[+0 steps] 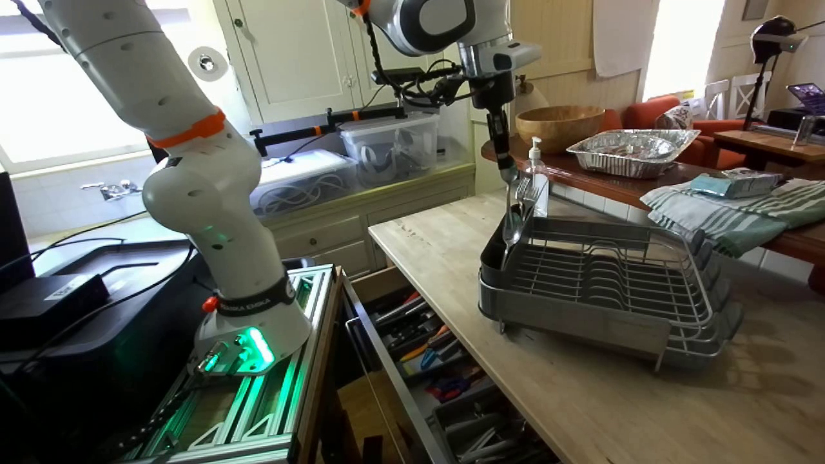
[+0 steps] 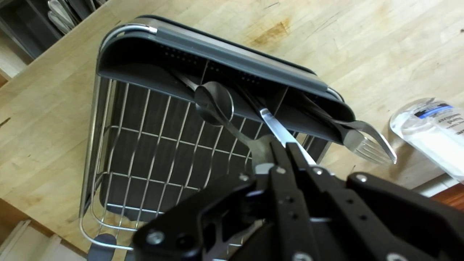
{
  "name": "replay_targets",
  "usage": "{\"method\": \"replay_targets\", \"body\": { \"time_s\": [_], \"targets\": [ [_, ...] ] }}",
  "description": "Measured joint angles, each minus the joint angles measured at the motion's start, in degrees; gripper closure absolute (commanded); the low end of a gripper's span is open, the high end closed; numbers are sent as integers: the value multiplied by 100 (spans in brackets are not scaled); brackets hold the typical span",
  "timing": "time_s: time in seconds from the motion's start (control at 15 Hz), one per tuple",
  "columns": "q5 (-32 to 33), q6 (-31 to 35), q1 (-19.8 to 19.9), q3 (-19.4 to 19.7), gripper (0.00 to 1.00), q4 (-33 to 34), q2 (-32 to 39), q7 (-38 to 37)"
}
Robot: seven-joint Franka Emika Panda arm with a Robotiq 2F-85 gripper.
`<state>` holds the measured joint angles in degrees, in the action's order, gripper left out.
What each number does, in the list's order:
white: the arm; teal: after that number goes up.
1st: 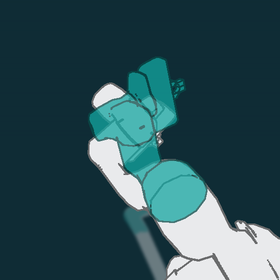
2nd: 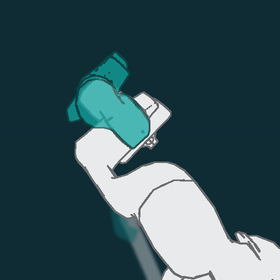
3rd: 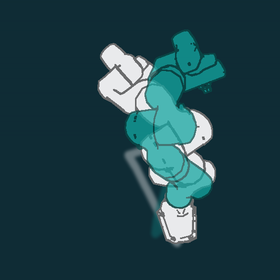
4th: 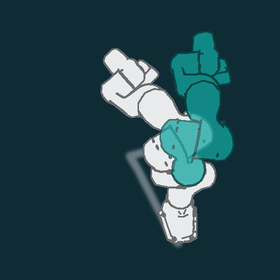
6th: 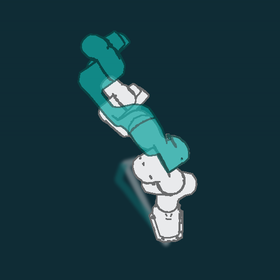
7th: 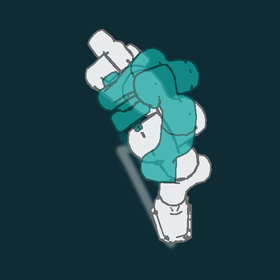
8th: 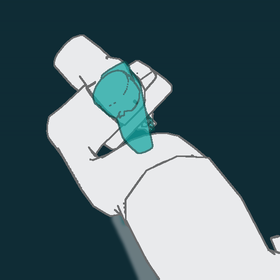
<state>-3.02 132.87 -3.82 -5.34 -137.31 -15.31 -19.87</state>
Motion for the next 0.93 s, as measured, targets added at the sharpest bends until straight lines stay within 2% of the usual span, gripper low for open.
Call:
{"method": "replay_targets", "body": {
  "time_s": [0.93],
  "targets": [
    [-557,0,-203,-33,99,52,-58,616]
  ]
}}
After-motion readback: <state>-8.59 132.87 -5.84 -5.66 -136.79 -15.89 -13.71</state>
